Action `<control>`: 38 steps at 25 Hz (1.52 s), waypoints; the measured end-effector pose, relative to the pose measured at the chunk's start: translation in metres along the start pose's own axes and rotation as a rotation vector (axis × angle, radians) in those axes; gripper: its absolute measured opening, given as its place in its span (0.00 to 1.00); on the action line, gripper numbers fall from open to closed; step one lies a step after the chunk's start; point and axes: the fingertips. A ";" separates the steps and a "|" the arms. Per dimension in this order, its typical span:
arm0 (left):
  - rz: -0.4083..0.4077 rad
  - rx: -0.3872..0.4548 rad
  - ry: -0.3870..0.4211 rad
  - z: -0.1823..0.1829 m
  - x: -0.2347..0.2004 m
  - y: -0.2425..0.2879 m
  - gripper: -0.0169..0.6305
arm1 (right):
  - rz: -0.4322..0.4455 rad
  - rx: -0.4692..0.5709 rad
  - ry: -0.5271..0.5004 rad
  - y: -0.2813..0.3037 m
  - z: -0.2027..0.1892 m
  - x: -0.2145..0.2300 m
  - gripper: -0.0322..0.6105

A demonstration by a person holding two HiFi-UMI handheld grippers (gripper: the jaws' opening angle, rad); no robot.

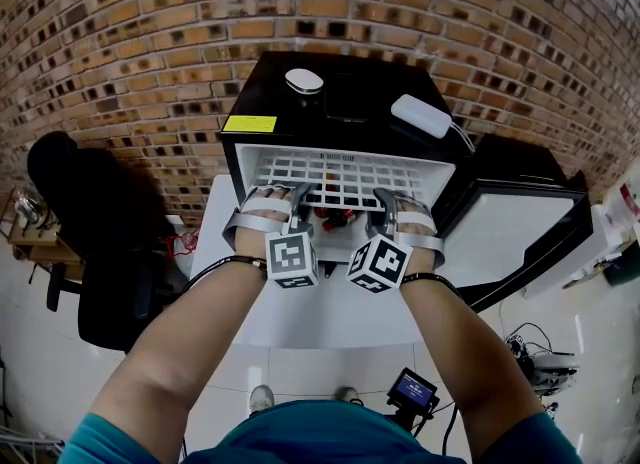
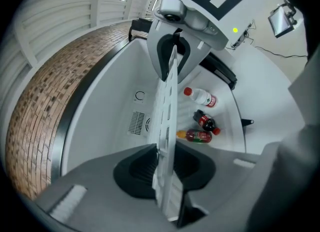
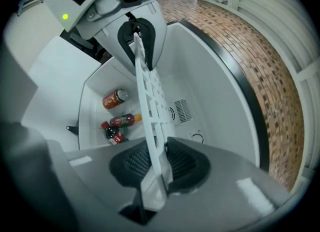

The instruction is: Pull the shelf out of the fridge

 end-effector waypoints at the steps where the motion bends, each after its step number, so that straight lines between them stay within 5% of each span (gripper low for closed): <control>1: 0.000 -0.002 0.000 0.001 0.002 -0.004 0.11 | 0.001 0.001 -0.001 -0.004 0.000 0.000 0.15; 13: 0.008 -0.017 0.032 0.007 0.022 -0.043 0.11 | 0.012 0.006 -0.020 -0.051 0.003 -0.001 0.14; 26: -0.011 0.063 0.029 0.025 0.036 -0.101 0.10 | 0.086 0.036 -0.015 -0.112 0.012 0.001 0.12; 29: -0.088 0.088 0.057 0.025 0.065 -0.107 0.09 | 0.171 0.041 -0.008 -0.132 0.011 -0.015 0.11; 38: -0.433 0.174 -0.040 -0.006 0.179 -0.125 0.09 | 0.490 0.008 0.038 -0.198 0.032 -0.106 0.11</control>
Point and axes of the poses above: the fingertips, and each gripper's own axes: y forward along the fingers, x to its right, z out of its top, and after that the axes turned 13 degrees about -z, right-handed
